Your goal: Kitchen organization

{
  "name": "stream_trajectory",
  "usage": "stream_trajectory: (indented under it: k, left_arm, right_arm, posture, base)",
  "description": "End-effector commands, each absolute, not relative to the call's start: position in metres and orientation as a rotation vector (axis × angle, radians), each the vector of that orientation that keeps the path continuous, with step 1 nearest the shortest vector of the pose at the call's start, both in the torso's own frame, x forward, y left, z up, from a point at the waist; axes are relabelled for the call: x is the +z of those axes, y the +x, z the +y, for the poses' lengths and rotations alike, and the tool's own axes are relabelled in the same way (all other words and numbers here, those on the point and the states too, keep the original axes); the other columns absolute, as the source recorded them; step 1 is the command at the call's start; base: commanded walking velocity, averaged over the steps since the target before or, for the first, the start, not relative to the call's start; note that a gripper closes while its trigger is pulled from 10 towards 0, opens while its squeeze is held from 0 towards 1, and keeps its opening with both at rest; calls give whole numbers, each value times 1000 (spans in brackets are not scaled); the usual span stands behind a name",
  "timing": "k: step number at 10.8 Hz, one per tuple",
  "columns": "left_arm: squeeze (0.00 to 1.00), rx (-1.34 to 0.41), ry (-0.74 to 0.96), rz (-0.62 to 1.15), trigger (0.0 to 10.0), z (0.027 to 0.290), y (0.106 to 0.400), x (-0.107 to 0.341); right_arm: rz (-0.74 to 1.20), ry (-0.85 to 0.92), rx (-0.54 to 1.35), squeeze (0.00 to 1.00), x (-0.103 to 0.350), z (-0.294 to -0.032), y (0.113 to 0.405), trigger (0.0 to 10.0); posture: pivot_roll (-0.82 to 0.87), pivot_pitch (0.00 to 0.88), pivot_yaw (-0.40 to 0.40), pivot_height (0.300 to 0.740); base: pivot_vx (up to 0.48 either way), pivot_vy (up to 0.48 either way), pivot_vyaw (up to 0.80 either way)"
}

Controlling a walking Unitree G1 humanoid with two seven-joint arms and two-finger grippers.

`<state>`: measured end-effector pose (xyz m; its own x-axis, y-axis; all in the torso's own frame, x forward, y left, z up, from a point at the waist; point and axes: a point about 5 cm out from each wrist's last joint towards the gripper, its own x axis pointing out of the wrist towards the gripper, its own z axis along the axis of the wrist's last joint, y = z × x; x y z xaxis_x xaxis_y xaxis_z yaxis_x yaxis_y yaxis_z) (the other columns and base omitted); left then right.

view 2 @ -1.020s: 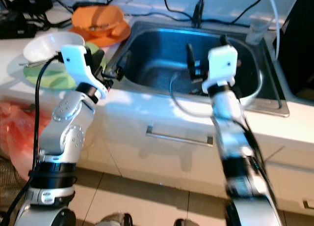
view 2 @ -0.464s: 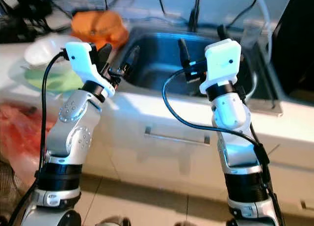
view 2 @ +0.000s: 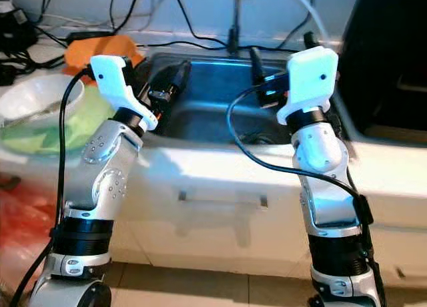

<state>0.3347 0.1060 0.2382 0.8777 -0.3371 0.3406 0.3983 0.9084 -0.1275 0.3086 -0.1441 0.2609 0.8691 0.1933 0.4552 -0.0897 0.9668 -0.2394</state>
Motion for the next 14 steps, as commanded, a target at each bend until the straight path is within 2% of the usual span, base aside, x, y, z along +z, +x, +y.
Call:
stream_trajectory:
  k: [1, 8, 14]
  left_arm:
    - [0, -389, -193, -331, 10000, 106, 337, 242]
    - [0, -395, -194, -317, 10000, 106, 338, 239]
    - [0, -417, -235, -299, 10000, 107, 335, 236]
  right_arm:
    - [-504, -204, 155, 0, 264, -143, 306, 10000]
    - [-485, -201, 154, 0, 261, -143, 307, 10000]
    - [-467, -199, 151, 0, 256, -143, 308, 10000]
  posture:
    - [15, 0, 9, 740]
    - [19, 0, 11, 740]
    - [25, 1, 14, 740]
  base:
    - [270, 0, 0]
    - [430, 0, 0]
    - [0, 0, 0]
